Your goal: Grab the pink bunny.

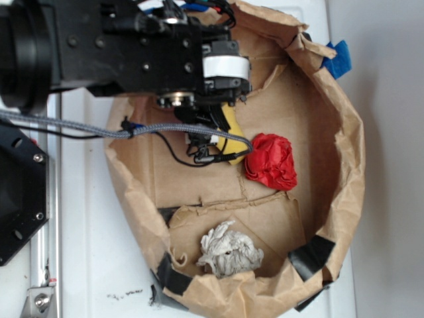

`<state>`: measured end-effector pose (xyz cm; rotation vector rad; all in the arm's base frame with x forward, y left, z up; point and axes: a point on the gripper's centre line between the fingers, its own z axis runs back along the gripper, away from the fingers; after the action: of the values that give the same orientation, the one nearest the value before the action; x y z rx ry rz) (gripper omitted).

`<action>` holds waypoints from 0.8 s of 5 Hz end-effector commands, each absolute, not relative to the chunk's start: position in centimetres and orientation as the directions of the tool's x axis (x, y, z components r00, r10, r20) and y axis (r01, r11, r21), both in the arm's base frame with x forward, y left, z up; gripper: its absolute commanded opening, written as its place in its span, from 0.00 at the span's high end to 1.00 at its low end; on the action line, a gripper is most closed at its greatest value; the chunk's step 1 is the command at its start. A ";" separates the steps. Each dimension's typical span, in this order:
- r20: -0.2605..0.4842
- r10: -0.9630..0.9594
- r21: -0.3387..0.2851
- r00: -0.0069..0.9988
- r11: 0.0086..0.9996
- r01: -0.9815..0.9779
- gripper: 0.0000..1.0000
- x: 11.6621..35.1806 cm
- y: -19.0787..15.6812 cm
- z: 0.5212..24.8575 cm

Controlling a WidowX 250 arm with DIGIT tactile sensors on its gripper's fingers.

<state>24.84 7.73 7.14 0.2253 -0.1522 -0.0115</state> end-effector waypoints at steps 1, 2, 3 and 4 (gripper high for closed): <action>0.173 -0.052 0.240 0.984 0.971 0.009 0.00 24.4 9.2 7.5; 0.191 -0.085 0.269 0.978 0.963 0.031 0.00 23.5 9.5 8.1; 0.181 -0.082 0.266 0.980 0.964 0.032 0.00 23.6 9.8 8.0; 0.148 -0.064 0.263 0.987 0.965 0.024 0.00 24.2 10.3 7.1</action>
<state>23.70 9.42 5.54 0.2422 -0.1077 -0.0778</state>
